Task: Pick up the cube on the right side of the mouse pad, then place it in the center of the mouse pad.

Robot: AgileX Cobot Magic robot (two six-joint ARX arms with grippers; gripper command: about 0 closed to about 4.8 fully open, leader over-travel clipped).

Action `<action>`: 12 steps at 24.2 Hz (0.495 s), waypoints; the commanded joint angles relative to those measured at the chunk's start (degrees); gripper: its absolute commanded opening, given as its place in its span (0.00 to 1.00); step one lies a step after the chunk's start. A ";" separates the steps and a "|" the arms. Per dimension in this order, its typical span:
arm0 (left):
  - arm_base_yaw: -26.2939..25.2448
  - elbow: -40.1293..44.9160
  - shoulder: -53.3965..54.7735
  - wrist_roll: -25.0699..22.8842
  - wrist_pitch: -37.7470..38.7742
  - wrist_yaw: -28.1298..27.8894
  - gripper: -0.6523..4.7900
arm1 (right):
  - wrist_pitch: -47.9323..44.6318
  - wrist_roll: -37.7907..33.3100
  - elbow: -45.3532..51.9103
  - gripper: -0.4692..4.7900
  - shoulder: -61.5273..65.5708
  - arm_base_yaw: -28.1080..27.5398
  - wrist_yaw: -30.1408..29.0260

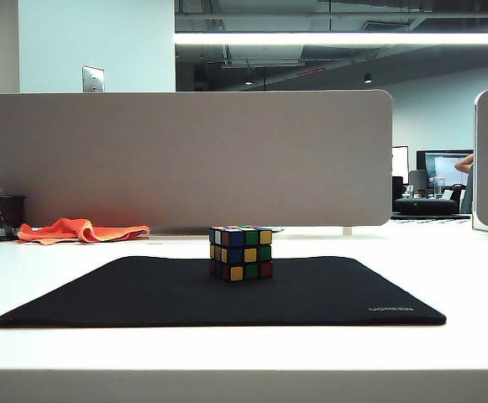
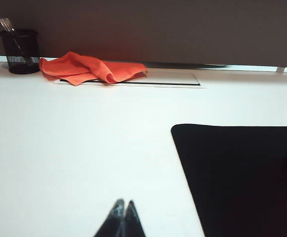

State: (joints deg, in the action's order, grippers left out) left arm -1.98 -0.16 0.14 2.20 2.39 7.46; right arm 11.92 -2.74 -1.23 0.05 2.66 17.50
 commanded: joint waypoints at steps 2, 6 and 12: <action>0.26 -0.22 0.02 -0.22 -0.74 0.26 0.11 | -1.95 -0.17 0.42 0.09 -0.13 -1.42 -0.02; 0.26 -0.22 0.02 -0.22 -0.74 0.28 0.11 | -4.20 -0.17 1.16 0.09 -0.13 -1.66 -0.07; 0.28 -0.22 0.02 -0.22 -0.74 0.28 0.11 | -4.17 -0.17 1.16 0.09 -0.13 -1.70 -0.07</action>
State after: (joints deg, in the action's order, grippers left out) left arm -1.65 -0.16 0.14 2.20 2.39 7.49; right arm 8.91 -2.74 -0.40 0.05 0.93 17.50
